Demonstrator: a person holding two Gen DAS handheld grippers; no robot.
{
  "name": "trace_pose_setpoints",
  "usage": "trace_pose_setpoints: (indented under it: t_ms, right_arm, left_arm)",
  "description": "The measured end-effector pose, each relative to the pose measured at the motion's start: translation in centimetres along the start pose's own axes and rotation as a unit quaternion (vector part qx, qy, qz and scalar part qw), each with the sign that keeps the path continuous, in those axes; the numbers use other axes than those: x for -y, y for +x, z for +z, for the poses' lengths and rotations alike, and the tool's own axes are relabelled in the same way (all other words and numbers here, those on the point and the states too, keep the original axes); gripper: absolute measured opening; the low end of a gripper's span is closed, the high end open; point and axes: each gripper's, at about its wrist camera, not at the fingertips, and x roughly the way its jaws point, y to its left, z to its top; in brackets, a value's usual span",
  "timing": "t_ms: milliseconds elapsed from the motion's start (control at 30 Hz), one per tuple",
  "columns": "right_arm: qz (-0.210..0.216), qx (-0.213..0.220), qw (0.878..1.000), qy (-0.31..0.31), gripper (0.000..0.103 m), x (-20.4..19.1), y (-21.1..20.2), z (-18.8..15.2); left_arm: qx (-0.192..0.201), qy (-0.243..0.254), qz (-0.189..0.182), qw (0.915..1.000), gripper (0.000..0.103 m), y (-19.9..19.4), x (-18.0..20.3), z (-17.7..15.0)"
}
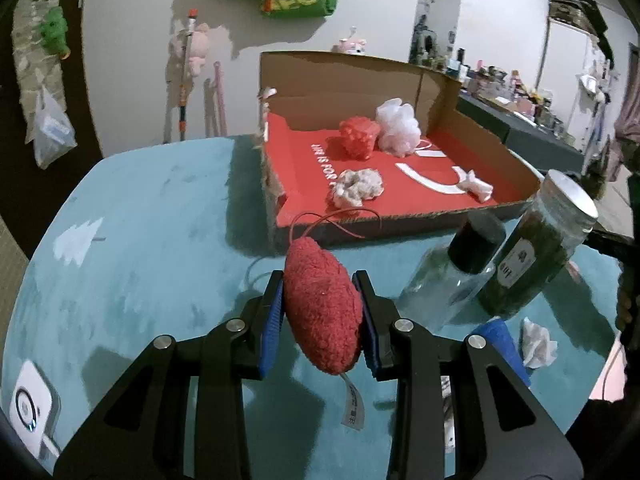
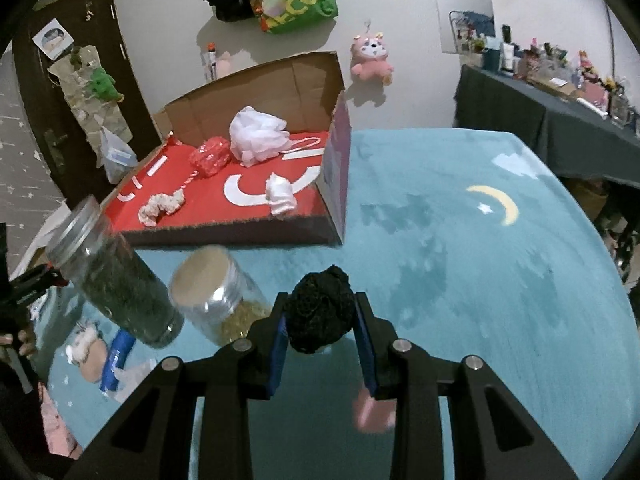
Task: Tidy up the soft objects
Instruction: 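Lift and carry the red sponge and black pom-pom into the box with both grippers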
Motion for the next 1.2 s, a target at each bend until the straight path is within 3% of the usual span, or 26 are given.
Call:
trace_pose_setpoints:
  t_ms: [433,700,1033,1200]
  right_arm:
    - [0.086,-0.016,0.996,-0.014,0.033,0.1,1.1,4.2]
    - [0.103,-0.027,0.993,-0.041,0.033,-1.3,1.9,6.5]
    - [0.111,-0.065,0.981,-0.143,0.033,-6.4,5.2,11.1]
    - [0.118,-0.111,0.969,-0.184,0.033,-8.4,8.8,13.0]
  left_arm:
    - [-0.002,0.061,-0.051,0.9969,0.032,1.0,1.3,4.5]
    - [-0.015,0.105,-0.070,0.9919,0.032,2.8,3.6,7.4]
    - [-0.073,0.152,-0.112,0.9794,0.032,7.3,7.2,11.7]
    - [-0.119,0.176,-0.126,0.9689,0.032,10.8,8.9,12.9]
